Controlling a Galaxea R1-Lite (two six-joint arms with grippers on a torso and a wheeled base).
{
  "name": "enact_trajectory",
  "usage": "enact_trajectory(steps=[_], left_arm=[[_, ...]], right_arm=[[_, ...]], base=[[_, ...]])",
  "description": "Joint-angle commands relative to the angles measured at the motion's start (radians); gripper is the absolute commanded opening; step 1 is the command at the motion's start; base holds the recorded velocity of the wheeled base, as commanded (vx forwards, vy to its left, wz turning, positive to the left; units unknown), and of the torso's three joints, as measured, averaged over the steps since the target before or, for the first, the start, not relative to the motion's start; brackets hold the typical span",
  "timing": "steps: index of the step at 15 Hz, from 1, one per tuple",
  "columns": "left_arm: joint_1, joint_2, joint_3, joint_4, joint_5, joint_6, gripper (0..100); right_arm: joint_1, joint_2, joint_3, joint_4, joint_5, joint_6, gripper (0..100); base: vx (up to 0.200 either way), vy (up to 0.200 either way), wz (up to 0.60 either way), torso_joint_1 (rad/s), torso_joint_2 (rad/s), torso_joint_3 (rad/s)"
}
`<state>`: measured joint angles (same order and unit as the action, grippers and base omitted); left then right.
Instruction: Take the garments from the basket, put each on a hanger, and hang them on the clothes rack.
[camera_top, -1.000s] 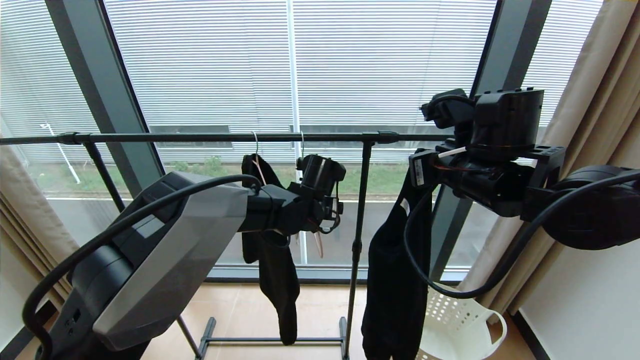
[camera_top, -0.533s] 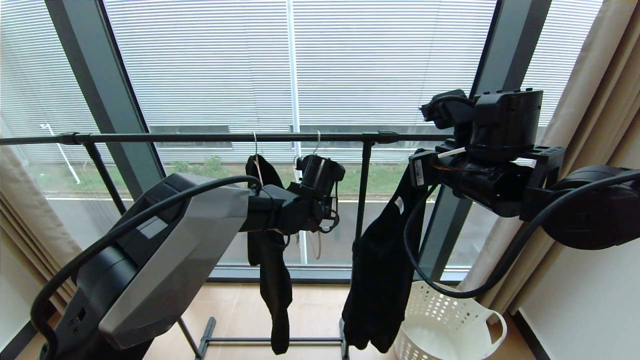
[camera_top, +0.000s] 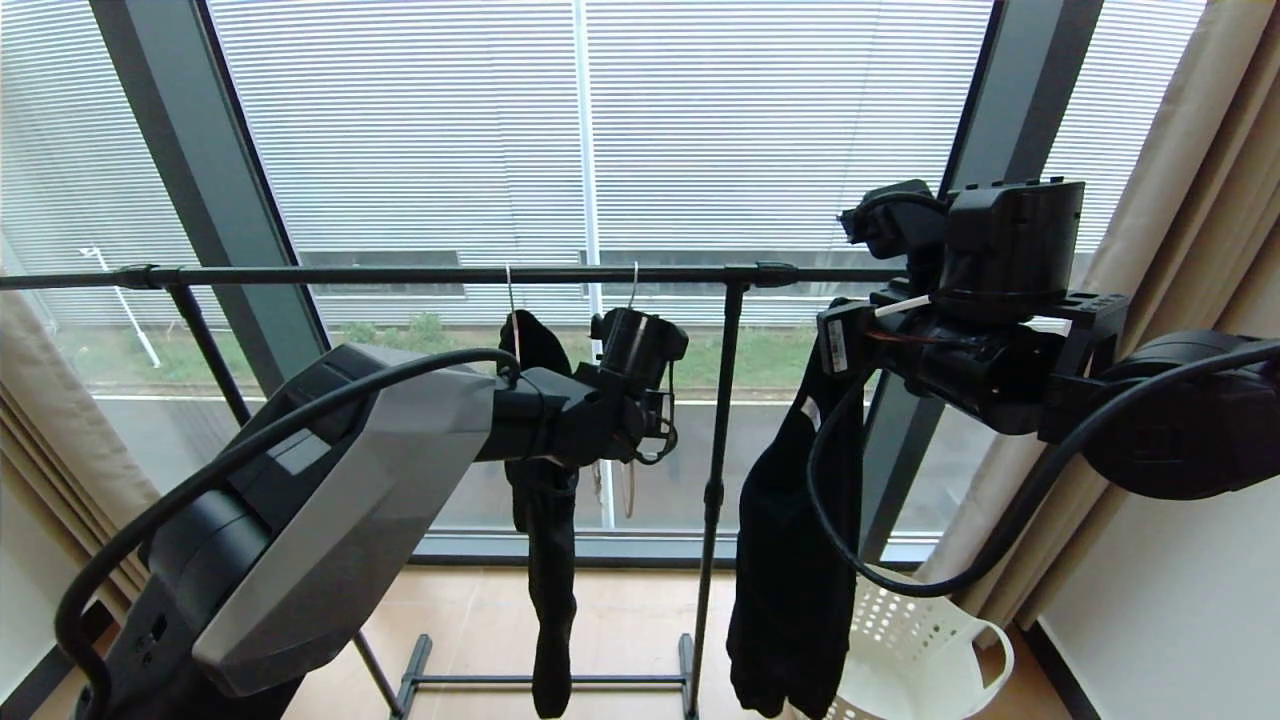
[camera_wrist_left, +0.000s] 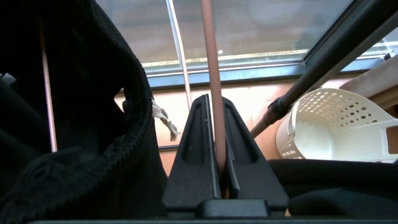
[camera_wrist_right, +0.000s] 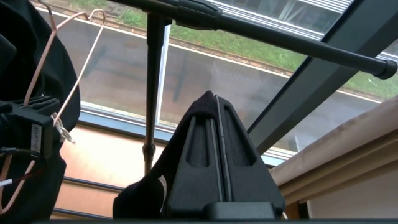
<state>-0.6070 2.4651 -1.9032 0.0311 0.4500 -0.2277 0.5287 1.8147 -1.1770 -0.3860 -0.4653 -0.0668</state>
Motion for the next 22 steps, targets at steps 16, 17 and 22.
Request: enact_trajectory(steps=[16,17,22], left_arm=[[-0.083,-0.477,0.573,-0.148,-0.186,0.113,0],[-0.085,-0.505,0.612,-0.152,-0.186,0.122,0],[-0.103,-0.643,0.767,-0.155,-0.200,0.123,0]], right_arm=[[0.000,0.003,0.000,-0.001,-0.001,-0.001,0],[0.000,0.003,0.000,-0.001,-0.001,-0.001,0],[0.000,0.003,0.000,-0.001,-0.001,-0.001,0]], base=[[0.000,0.000,0.00,0.000,0.00,0.000],[0.000,0.000,0.00,0.000,0.00,0.000],[0.000,0.000,0.00,0.000,0.00,0.000]])
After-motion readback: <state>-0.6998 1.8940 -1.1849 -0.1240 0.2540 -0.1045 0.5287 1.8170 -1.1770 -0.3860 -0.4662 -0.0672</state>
